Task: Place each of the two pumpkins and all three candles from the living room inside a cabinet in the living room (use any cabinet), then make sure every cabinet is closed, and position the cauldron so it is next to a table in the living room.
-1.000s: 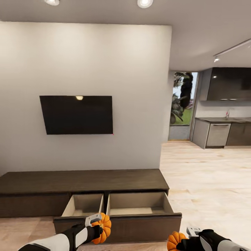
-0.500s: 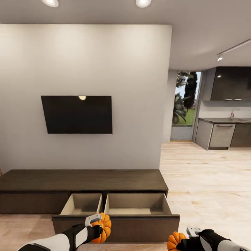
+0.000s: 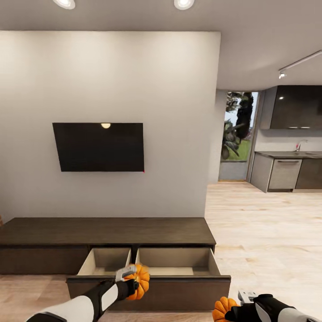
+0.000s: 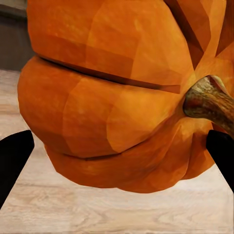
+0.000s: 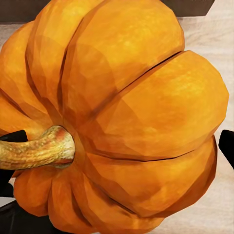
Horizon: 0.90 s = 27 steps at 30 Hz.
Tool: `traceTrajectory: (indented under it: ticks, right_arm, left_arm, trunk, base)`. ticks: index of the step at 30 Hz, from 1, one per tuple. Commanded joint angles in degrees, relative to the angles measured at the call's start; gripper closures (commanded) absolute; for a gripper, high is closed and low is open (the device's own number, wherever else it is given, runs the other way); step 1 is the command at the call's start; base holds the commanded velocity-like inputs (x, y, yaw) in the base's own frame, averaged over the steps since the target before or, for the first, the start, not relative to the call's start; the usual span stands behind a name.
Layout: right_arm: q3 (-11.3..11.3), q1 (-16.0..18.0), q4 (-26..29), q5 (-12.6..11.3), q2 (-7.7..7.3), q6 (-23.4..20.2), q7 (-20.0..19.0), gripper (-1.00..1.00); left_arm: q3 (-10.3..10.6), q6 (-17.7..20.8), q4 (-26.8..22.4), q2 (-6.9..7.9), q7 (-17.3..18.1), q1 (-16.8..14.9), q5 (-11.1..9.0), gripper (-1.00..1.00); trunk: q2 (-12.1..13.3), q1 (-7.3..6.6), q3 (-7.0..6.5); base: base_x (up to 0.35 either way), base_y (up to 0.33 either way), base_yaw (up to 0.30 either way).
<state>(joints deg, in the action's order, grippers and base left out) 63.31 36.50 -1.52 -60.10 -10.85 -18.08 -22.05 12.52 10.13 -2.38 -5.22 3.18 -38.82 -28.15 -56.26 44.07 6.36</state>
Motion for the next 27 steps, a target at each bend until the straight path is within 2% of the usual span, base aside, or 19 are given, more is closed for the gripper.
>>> traceTrajectory:
  ticks: [1, 6, 11, 14, 17, 18, 22, 25, 27]
  right_arm:
    - [0.39, 0.07, -0.09, -0.57, -0.04, -0.22, -0.33, 1.0]
    - [0.29, 0.38, 0.01, -0.55, -0.2, -0.75, -0.34, 1.0]
    - [0.27, 3.31, 0.05, -0.55, 0.24, -3.55, -0.31, 1.0]
    - [0.25, 6.59, 0.05, -0.56, 1.41, -7.37, 0.77, 1.0]
    - [0.18, 9.76, 0.51, -0.65, 2.72, -9.98, 7.84, 1.0]
    - [0.16, 12.05, 0.71, -0.74, 3.85, -10.98, 11.25, 1.0]
    - [0.13, 15.61, 1.1, -0.8, 5.4, -13.81, 13.25, 1.0]
    - [0.08, 19.12, 1.22, -0.84, 7.41, -17.11, 13.73, 1.0]
    - [0.07, 20.9, 1.24, -0.87, 8.64, -19.34, 13.9, 1.0]
  left_arm:
    - [0.53, 2.07, -1.14, -0.25, -0.05, -0.03, -0.22, 1.0]
    - [0.57, 12.22, -9.36, -0.69, -0.77, -0.05, -0.03, 1.0]
    - [0.57, 20.4, -11.75, -0.75, -4.33, -0.09, -0.05, 1.0]
    - [0.57, 23.98, -12.04, -0.76, -5.27, -0.31, -0.06, 1.0]
    - [0.51, 27.03, -11.92, -0.76, -5.54, -0.66, -0.11, 1.0]
    - [0.5, 29.5, -11.96, -0.81, -5.61, -0.93, -0.13, 1.0]
    - [0.49, 31.83, -11.97, -1.04, -5.64, -3.49, -0.15, 1.0]
    - [0.48, 32.53, -11.92, -1.19, -5.63, -6.94, -0.15, 1.0]
    - [0.48, 32.72, -12.04, -1.43, -5.59, -8.04, -0.15, 1.0]
  trunk:
    - [-0.07, 0.01, 0.09]
    - [-0.07, 0.01, 0.09]
    - [-0.07, 0.01, 0.09]
    - [-0.07, 0.01, 0.09]
    - [-0.07, 0.01, 0.09]
    - [-0.07, 0.01, 0.09]
    - [-0.07, 0.01, 0.09]
    - [-0.07, 0.01, 0.09]
    - [-0.07, 0.01, 0.09]
  base:
    - [0.0, 0.0, 0.0]
    - [0.0, 0.0, 0.0]
    - [0.0, 0.0, 0.0]
    - [0.0, 0.0, 0.0]
    - [0.0, 0.0, 0.0]
    - [0.0, 0.0, 0.0]
    - [0.0, 0.0, 0.0]
    - [0.0, 0.0, 0.0]
    - [0.0, 0.0, 0.0]
